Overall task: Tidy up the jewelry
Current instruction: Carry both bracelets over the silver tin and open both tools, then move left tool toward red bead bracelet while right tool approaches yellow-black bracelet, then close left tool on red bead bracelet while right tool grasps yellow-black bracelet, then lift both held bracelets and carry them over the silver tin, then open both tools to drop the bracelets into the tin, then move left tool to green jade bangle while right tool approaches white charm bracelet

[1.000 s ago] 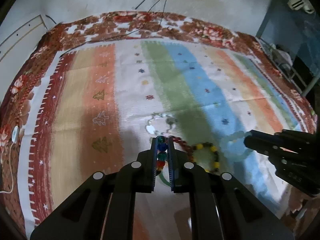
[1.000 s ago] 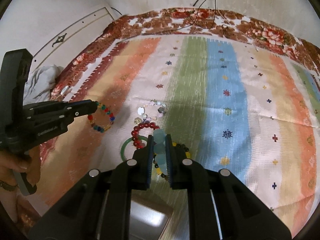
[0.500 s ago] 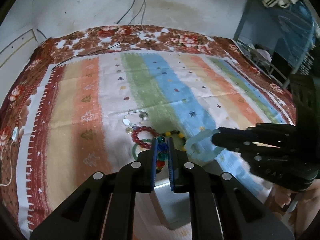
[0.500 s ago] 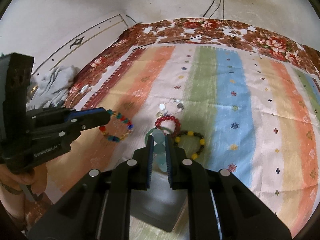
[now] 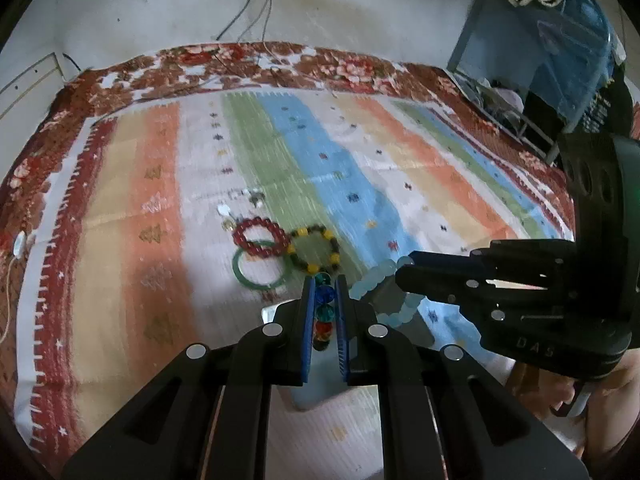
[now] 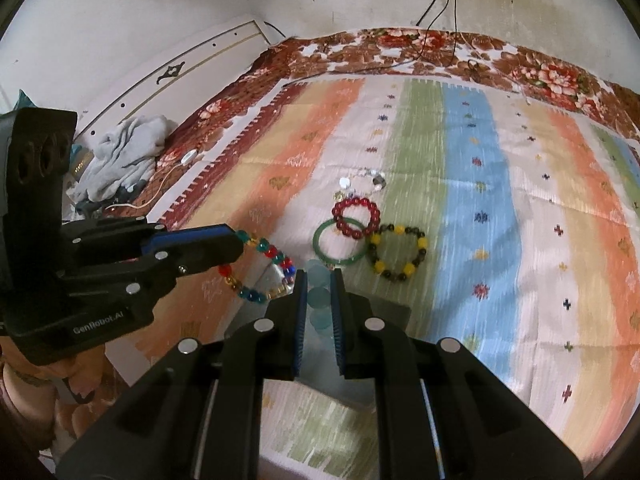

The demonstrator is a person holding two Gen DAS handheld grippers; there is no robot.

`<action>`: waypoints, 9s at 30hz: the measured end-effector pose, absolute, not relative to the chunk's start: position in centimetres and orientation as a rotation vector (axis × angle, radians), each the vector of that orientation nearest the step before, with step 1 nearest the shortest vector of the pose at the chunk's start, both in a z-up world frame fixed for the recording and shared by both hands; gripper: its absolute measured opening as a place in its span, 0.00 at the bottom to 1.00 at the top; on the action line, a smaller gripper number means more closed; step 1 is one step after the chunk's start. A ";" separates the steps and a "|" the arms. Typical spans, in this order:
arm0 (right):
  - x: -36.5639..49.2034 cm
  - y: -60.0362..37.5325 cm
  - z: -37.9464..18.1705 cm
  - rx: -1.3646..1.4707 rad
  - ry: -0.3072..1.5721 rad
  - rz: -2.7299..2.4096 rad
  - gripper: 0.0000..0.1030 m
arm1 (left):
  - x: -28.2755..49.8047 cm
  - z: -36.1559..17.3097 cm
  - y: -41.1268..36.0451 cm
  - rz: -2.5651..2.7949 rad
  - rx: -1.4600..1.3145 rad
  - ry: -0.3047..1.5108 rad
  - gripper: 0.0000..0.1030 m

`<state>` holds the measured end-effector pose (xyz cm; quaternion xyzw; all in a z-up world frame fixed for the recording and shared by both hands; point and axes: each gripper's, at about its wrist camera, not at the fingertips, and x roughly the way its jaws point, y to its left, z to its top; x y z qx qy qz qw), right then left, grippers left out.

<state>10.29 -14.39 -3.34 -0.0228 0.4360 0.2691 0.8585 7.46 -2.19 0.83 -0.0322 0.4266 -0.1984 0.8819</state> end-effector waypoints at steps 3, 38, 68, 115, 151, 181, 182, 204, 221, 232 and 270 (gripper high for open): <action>9.9 -14.7 -4.0 -0.041 0.936 0.562 0.13 | 7.2 0.3 -2.6 -0.420 -0.063 0.902 0.09; 16.1 -16.4 -6.6 -0.011 0.992 0.455 0.54 | 14.5 -3.2 0.3 -0.295 -0.097 1.032 0.42; 23.9 -16.4 -11.2 -0.059 1.138 0.388 0.54 | 23.0 -8.7 -0.3 -0.238 -0.034 1.186 0.42; 27.8 -15.8 -15.2 -0.132 1.226 0.361 0.13 | 26.1 -10.7 -0.7 -0.263 0.011 1.220 0.13; 21.0 -15.6 -5.5 -0.067 0.973 0.433 0.13 | 19.6 -1.2 -0.8 -0.353 -0.070 1.008 0.13; 14.1 -15.6 -1.2 -0.047 0.858 0.518 0.13 | 12.5 2.2 -2.1 -0.444 -0.088 0.912 0.13; 13.9 -15.6 -1.1 -0.048 0.857 0.522 0.13 | 12.1 2.2 -2.2 -0.447 -0.090 0.911 0.13; 9.4 -15.4 -2.5 -0.049 0.891 0.566 0.13 | 7.9 0.7 -2.7 -0.457 -0.102 0.937 0.13; 11.8 -15.8 -4.3 -0.047 0.928 0.505 0.51 | 11.2 -0.8 0.9 -0.329 -0.136 0.976 0.35; 14.7 -15.2 -5.2 -0.076 0.954 0.496 0.51 | 15.0 -2.5 0.9 -0.268 -0.064 1.033 0.35; 28.2 -11.6 -10.1 -0.175 1.029 0.475 0.51 | 23.3 -11.3 0.2 -0.219 0.136 1.263 0.38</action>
